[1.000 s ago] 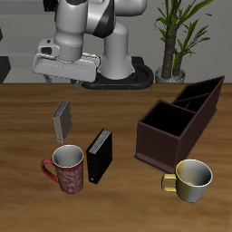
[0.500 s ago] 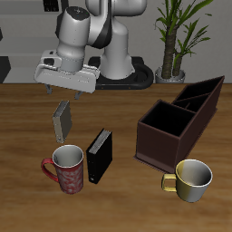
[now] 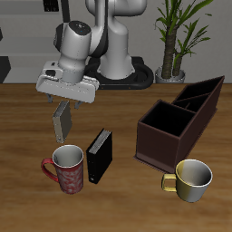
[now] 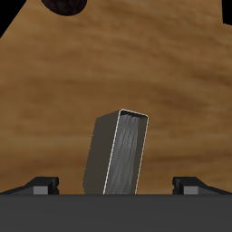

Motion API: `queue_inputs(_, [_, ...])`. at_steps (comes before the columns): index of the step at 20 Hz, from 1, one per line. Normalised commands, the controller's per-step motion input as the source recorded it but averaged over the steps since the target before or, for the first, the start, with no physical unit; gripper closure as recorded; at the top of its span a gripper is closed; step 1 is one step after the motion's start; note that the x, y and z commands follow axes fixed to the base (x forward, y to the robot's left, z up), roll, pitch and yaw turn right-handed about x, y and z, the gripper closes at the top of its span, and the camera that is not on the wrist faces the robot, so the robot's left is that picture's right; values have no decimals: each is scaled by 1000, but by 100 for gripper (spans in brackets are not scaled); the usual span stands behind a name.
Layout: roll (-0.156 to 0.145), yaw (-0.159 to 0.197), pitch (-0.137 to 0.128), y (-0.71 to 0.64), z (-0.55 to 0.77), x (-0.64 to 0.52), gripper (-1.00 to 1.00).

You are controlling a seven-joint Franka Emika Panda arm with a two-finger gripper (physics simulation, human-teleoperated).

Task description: Place the yellow book into the left desk caddy's right compartment

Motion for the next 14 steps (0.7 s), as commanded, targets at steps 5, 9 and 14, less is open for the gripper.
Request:
queue_inputs(5, [-35, -35, 31, -124, -348, -27, -100])
queue_inputs(9, [-26, -37, 33, -155, -261, -50, -100])
queue_inputs(14, [-7, -52, 36, -96, -264, -25, 100])
